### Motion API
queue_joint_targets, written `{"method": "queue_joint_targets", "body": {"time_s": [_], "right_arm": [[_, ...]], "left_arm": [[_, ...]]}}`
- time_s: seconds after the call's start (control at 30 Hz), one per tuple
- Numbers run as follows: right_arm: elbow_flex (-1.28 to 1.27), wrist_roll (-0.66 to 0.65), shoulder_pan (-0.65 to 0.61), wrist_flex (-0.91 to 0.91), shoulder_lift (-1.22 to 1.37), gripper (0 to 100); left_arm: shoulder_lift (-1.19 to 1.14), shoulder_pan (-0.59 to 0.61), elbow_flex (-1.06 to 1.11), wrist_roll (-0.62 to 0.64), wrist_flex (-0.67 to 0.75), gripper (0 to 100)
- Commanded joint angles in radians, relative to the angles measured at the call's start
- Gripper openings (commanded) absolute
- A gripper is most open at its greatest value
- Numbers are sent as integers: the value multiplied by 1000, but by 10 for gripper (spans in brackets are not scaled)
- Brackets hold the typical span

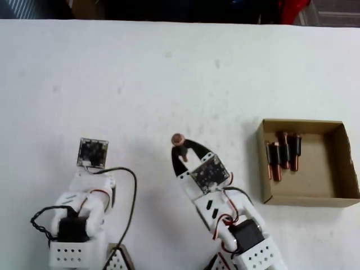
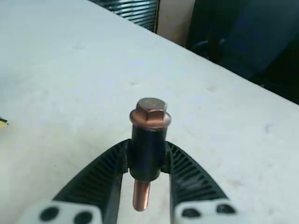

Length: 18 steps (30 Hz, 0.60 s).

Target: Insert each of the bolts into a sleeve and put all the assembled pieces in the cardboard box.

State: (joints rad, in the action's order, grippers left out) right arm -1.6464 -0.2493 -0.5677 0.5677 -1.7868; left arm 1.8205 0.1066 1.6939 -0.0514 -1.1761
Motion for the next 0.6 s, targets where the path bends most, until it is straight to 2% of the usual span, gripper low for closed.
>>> {"method": "queue_joint_targets", "body": {"time_s": [0.0,0.23,0.57], "right_arm": [[109,-11,38,67,-13,17],[302,-11,163,234,-5,17],[680,-55,245,483,54,17]], "left_arm": [[7,4,0,-2,-83,24],[7,-1,0,-2,-112,24],[7,-2,-2,-2,-112,23]]}}
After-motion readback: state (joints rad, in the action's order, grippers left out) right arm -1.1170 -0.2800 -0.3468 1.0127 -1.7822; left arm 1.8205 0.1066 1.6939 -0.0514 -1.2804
